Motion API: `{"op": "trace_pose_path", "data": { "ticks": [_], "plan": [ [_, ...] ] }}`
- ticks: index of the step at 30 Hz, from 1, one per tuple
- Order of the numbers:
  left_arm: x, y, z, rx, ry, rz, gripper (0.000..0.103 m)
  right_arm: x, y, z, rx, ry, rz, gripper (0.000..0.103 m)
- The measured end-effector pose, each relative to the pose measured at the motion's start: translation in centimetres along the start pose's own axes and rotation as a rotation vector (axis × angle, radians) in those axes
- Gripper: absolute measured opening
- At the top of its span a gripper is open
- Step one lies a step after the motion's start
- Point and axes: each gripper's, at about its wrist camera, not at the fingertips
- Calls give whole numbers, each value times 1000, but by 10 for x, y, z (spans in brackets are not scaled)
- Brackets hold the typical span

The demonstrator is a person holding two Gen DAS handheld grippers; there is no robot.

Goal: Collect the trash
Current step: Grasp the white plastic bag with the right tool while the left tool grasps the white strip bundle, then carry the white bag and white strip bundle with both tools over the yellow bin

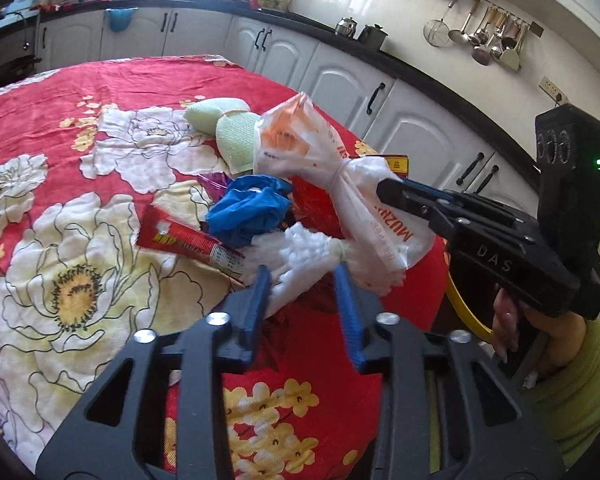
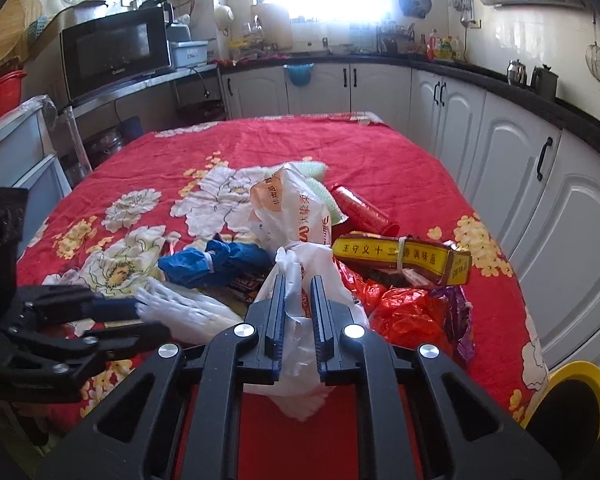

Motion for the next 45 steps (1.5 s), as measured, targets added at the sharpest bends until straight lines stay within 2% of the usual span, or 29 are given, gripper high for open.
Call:
{"op": "trace_pose_path", "data": {
  "ticks": [5,13,17,26,35,45],
  "plan": [
    [2,-3,5,26,23,8,4,0,-12,0,-14,23,31,9],
    [-4,-25,25,71,93,69,2,1,-43,2,-11,51,92,8],
    [-8,-38,38,68,128,90,2,4,-64,13,-1,93,129,8],
    [-17,-59,63,119,175,152,2,21,-106,42,70,176,182,8],
    [-33,-55,98,161,211,174,2,39,-143,76,144,251,216,8],
    [-48,-29,153,236,249,179,2,65,-186,122,255,335,250,8]
  ]
}}
Point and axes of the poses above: each gripper's, at about its wrist camera, not at the fingertips, and y roughly the way its jaws point, z to its right, x to its underside, and after that the axes turned 3 degrees about -y, right-handed
